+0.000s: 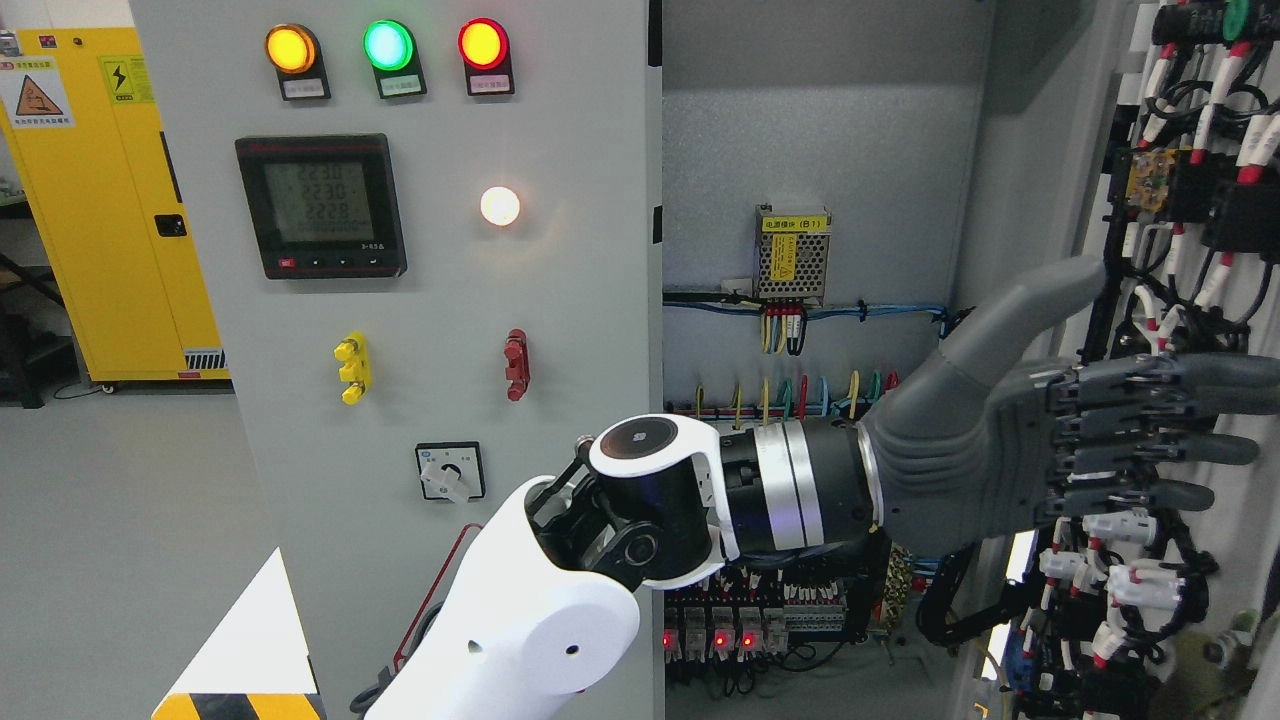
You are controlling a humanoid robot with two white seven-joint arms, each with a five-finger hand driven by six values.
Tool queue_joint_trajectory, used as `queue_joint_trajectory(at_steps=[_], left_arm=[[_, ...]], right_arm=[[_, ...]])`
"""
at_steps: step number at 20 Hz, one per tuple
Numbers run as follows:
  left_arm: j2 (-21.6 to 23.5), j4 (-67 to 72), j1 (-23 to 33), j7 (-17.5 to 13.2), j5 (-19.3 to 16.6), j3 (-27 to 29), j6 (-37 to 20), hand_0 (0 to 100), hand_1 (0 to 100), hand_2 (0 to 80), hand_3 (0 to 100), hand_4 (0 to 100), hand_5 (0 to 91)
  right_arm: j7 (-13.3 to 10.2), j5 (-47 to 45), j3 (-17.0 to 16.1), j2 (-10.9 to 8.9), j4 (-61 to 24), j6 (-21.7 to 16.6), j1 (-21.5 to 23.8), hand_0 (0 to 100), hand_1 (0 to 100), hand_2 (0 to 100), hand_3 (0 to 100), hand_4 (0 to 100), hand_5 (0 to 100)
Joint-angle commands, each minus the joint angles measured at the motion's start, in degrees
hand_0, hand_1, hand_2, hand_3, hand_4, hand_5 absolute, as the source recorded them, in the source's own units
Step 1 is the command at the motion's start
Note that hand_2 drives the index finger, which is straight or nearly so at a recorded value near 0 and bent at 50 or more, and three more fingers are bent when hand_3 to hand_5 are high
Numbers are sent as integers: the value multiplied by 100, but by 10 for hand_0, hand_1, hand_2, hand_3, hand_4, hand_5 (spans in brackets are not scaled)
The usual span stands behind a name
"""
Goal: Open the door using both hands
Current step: 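Push the button-panel door outward with the left hand's back, then sweep the left forearm to swing the button-panel door fully open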
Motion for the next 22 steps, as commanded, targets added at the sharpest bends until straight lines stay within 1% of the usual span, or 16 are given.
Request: queue_joint_trajectory(at_steps=[1, 3, 5, 8, 10, 12, 15, 18, 22], left_arm=[[-391, 55, -46, 144, -115, -329, -80, 0, 0, 0, 0, 0, 0], [-391, 81, -133, 372, -115, -364, -89, 0, 0, 0, 0, 0, 0], [-400, 195, -274, 487, -80, -373, -115, 0, 0, 0, 0, 0, 0], [-417, 345, -467, 488, -36, -522, -255, 0, 0, 0, 0, 0, 0], [-426, 415, -555, 488, 78, -697, -378, 0, 0, 0, 0, 0, 0], [-435, 468, -678, 497, 271, -864, -537, 0, 0, 0, 0, 0, 0], [-435, 477, -740, 514, 307, -1049, -677, 0, 0, 0, 0, 0, 0], [-435, 477, -740, 742, 316, -1155, -722, 0, 0, 0, 0, 0, 0], [-444, 477, -740, 883, 325, -1269, -775, 0, 0, 0, 0, 0, 0]], right_arm=[[-8, 0, 53, -14, 0, 4, 0, 216, 0, 0, 0, 0, 0], [-8, 0, 53, -14, 0, 4, -9, 216, 0, 0, 0, 0, 0], [-8, 0, 44, -23, 0, 4, -9, 216, 0, 0, 0, 0, 0], [-8, 0, 35, -14, 0, 4, -9, 216, 0, 0, 0, 0, 0], [-8, 0, 44, -14, 0, 4, -9, 215, 0, 0, 0, 0, 0], [-8, 0, 44, -14, 0, 4, 0, 215, 0, 0, 0, 0, 0], [-8, 0, 44, -14, 0, 4, -9, 215, 0, 0, 0, 0, 0], [-8, 0, 44, -14, 0, 4, 0, 215, 0, 0, 0, 0, 0], [-8, 0, 44, -5, 0, 4, -9, 216, 0, 0, 0, 0, 0]])
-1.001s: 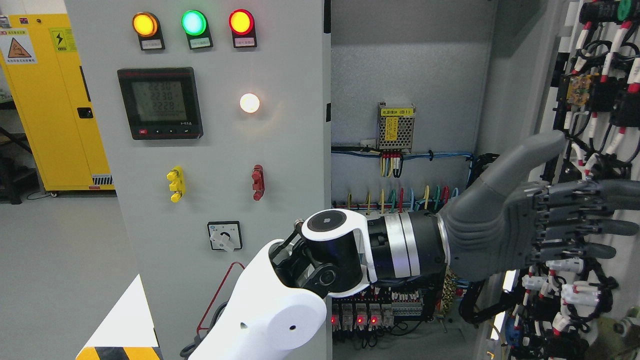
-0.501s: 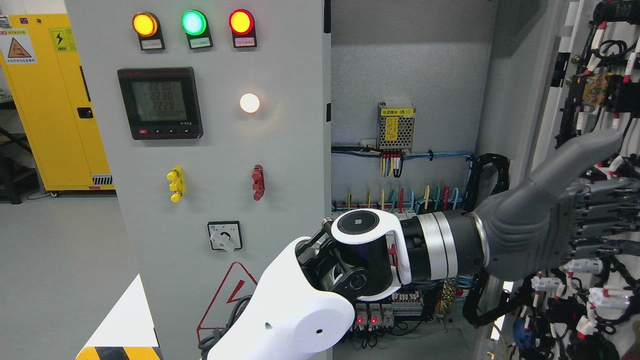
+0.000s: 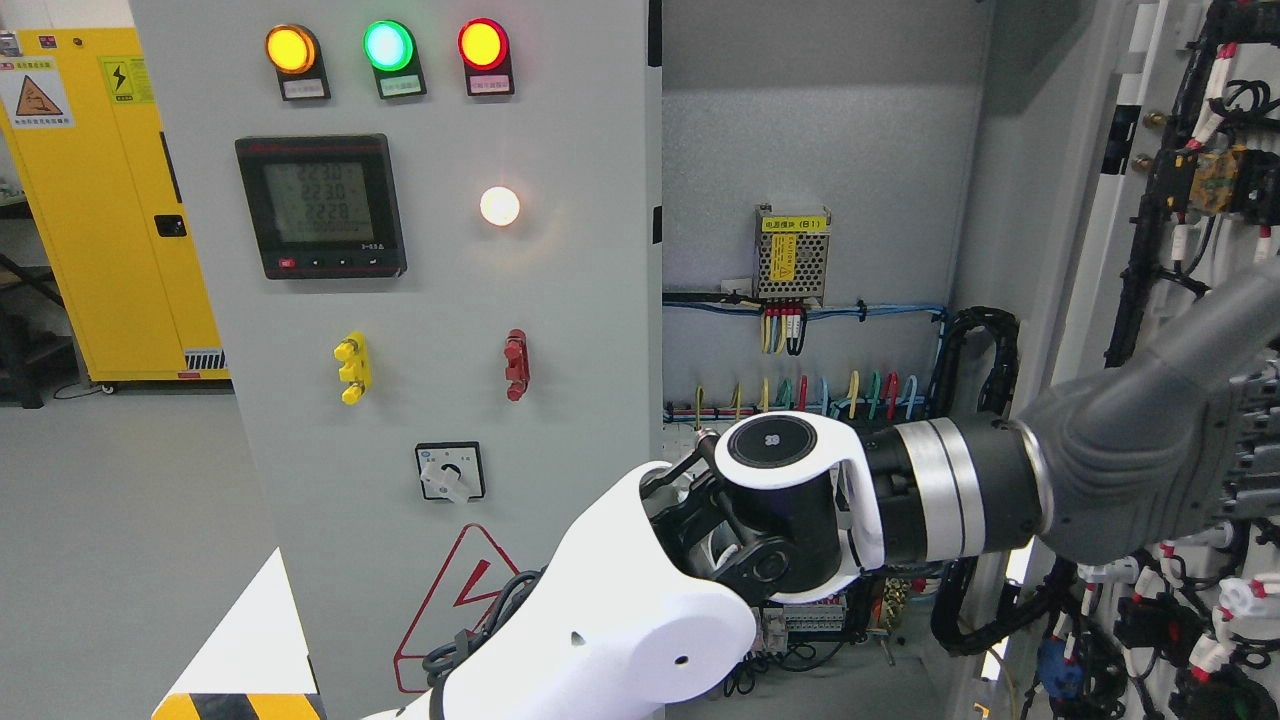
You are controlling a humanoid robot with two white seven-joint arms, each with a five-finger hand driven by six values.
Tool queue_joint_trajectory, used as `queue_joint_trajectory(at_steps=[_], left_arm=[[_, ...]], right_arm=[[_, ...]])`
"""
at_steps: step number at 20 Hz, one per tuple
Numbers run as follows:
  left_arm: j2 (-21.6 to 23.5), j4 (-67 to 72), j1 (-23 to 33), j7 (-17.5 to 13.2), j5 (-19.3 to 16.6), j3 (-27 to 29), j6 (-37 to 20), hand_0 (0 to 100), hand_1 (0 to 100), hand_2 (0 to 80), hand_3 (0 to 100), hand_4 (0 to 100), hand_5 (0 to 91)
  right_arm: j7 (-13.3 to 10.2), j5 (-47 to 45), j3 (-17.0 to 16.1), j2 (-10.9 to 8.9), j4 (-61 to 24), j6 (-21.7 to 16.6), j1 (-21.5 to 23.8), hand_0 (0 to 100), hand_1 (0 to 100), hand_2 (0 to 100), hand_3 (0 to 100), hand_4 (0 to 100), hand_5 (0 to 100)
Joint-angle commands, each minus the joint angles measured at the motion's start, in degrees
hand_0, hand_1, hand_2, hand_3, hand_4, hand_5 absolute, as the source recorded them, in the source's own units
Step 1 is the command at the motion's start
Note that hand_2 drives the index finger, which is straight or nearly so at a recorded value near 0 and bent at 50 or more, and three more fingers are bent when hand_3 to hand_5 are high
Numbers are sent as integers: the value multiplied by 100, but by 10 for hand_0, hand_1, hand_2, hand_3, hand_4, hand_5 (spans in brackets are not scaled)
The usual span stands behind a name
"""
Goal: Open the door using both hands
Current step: 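Sweep the left forearm to swing the button-panel door fully open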
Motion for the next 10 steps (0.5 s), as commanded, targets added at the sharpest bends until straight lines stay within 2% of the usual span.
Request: queue_joint_trajectory(at_steps=[1, 4, 10], left_arm=[[-71, 115, -57, 149, 71, -489, -58, 0, 0, 0, 0, 0, 0], [-71, 115, -65, 299, 264, -560, -110, 0, 0, 0, 0, 0, 0], [-97, 89, -144, 308, 405, -578, -198, 0, 0, 0, 0, 0, 0]], right_arm=[[0, 0, 53, 0, 0, 4, -2, 216, 0, 0, 0, 0, 0], [0, 0, 53, 0, 0, 4, -2, 217, 0, 0, 0, 0, 0], [0, 0, 53, 0, 0, 4, -2, 216, 0, 0, 0, 0, 0]])
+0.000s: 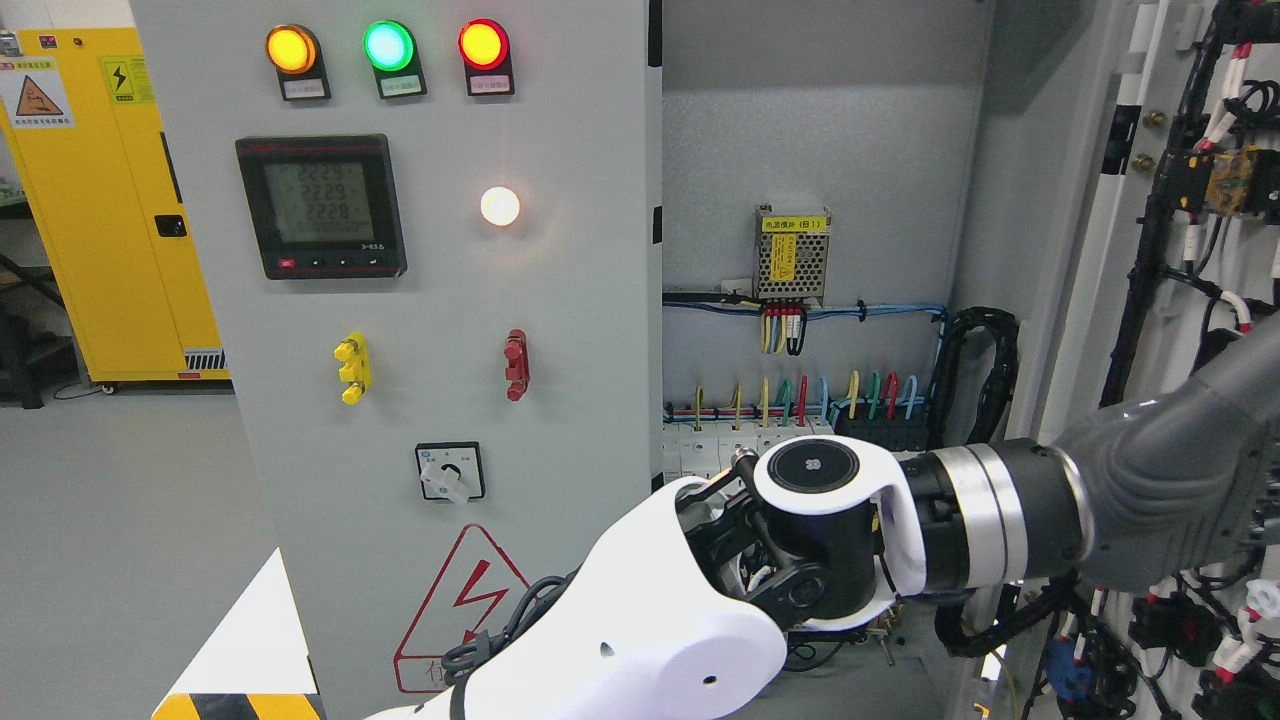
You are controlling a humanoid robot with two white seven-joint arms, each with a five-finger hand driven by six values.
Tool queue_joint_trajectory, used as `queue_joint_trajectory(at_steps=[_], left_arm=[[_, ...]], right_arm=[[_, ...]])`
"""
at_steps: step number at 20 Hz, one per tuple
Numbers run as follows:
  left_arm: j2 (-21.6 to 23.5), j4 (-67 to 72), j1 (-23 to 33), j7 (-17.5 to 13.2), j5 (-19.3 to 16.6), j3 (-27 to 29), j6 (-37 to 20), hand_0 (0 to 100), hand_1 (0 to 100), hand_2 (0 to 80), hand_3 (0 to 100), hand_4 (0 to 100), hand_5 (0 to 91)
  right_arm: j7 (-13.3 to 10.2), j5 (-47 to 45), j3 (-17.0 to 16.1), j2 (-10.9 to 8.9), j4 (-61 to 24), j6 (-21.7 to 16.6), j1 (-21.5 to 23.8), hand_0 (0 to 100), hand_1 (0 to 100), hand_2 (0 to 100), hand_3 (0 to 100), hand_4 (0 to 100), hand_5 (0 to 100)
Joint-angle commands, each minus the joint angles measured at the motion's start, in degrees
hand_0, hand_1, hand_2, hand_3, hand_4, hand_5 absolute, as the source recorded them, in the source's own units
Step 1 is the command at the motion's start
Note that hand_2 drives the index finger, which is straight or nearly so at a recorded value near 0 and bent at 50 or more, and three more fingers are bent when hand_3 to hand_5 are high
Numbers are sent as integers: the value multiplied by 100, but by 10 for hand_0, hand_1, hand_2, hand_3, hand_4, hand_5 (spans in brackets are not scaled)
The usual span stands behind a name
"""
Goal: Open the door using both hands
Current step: 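Sweep the left forearm to swing the button-panel door fully open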
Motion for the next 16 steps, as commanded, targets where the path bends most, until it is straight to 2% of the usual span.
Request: queue_joint_trajectory(at_steps=[1, 6, 12, 16], left_arm=[[-47, 18, -65, 12, 162, -244, -55, 0, 0, 0, 0, 0, 0], [-12, -25, -65, -6, 162, -104, -3, 0, 0, 0, 0, 0, 0], [40, -271, 312, -32, 154, 950, 595, 0, 0, 0, 0, 0, 0], [628, -640, 672, -32, 154, 1057, 736, 0, 0, 0, 0, 0, 0]], right_arm=[[26, 0, 53, -105, 0, 4, -1, 216, 0, 0, 0, 0, 0], [26, 0, 53, -105, 0, 4, -1, 216, 0, 0, 0, 0, 0], [26, 0, 53, -105, 0, 4, 7, 216, 0, 0, 0, 0, 0], [26, 0, 53, -105, 0, 4, -1, 216, 0, 0, 0, 0, 0]])
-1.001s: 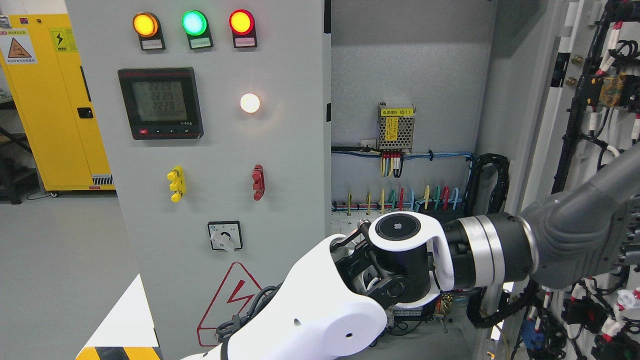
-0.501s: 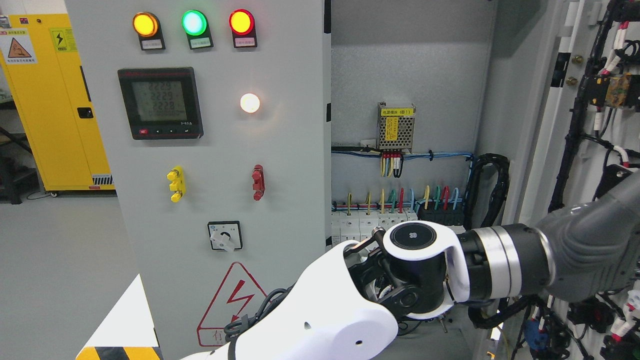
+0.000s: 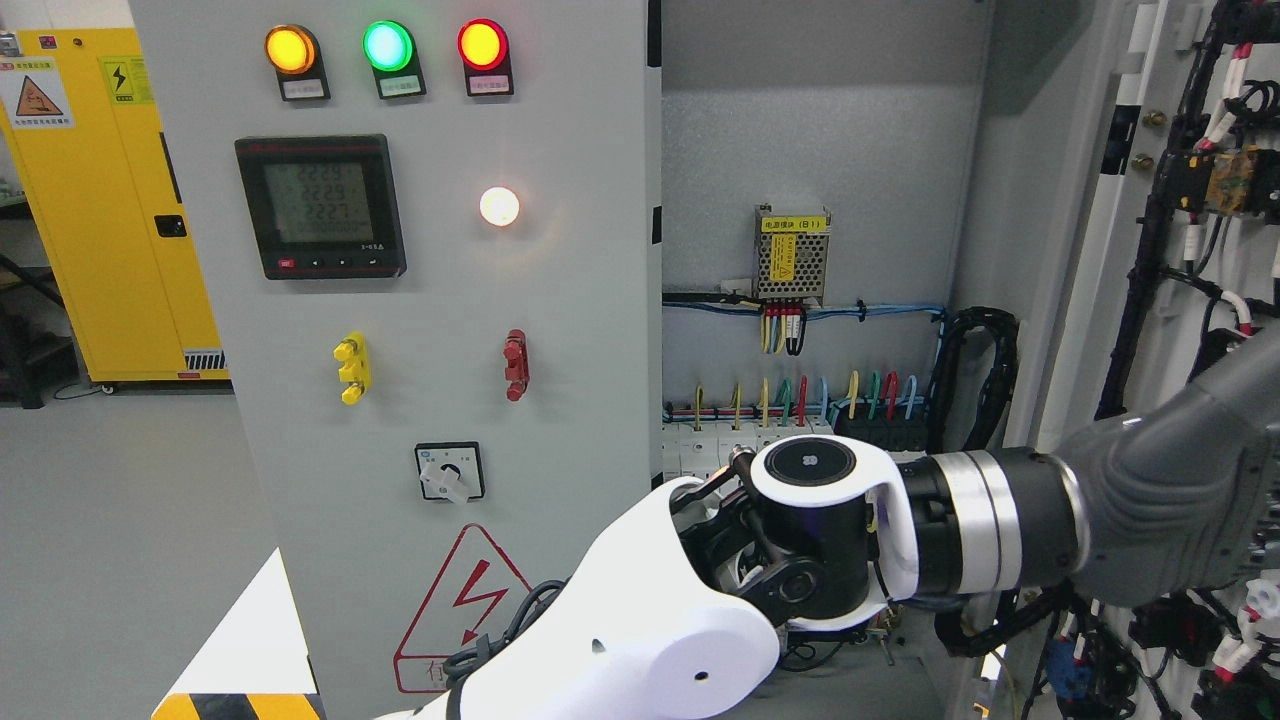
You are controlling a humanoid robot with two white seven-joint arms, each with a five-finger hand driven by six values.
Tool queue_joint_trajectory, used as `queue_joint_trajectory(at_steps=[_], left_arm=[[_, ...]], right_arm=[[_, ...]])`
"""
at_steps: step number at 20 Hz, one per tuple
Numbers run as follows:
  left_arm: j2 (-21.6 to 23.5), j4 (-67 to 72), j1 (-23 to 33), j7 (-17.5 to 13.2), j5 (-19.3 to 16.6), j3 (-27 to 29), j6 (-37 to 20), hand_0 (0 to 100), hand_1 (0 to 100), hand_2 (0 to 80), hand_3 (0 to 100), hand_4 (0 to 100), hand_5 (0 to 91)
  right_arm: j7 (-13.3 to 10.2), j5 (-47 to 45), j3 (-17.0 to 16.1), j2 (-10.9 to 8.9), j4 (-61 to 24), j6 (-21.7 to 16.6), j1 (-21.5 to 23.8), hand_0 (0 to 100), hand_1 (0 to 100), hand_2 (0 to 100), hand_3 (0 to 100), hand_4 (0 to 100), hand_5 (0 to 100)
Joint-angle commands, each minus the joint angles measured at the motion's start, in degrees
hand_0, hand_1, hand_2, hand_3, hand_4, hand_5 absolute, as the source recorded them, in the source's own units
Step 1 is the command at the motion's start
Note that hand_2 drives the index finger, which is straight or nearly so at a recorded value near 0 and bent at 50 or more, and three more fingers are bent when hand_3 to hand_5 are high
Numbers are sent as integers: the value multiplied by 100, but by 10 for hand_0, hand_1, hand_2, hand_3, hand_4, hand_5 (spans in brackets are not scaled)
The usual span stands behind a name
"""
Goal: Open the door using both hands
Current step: 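Sweep the left forearm to swing the button-panel door fully open, then withdraw the left hand down out of the cabinet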
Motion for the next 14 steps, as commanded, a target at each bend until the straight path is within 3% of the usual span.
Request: queue_joint_trajectory(at_steps=[1, 5, 8, 10, 14], left_arm=[[626, -546, 508, -7, 4, 686, 110, 0, 0, 0, 0, 0, 0], [1031, -1003, 1482, 2, -136, 871, 40, 0, 0, 0, 0, 0, 0], [1400, -1416, 2483, 2, -540, 906, -31, 0, 0, 0, 0, 0, 0], [1646, -1601, 3221, 2, -611, 888, -214, 0, 0, 0, 0, 0, 0], [1972, -1751, 4488, -7, -1365, 879, -812, 0, 0, 0, 0, 0, 0]], right_arm=[[5, 0, 53, -172, 0, 4, -1, 216, 0, 0, 0, 0, 0], [5, 0, 53, -172, 0, 4, -1, 217, 0, 0, 0, 0, 0], [5, 0, 53, -172, 0, 4, -1, 217, 0, 0, 0, 0, 0], [5, 0, 53, -172, 0, 4, -1, 217, 0, 0, 0, 0, 0], [5, 0, 53, -172, 0, 4, -1, 217, 0, 0, 0, 0, 0]])
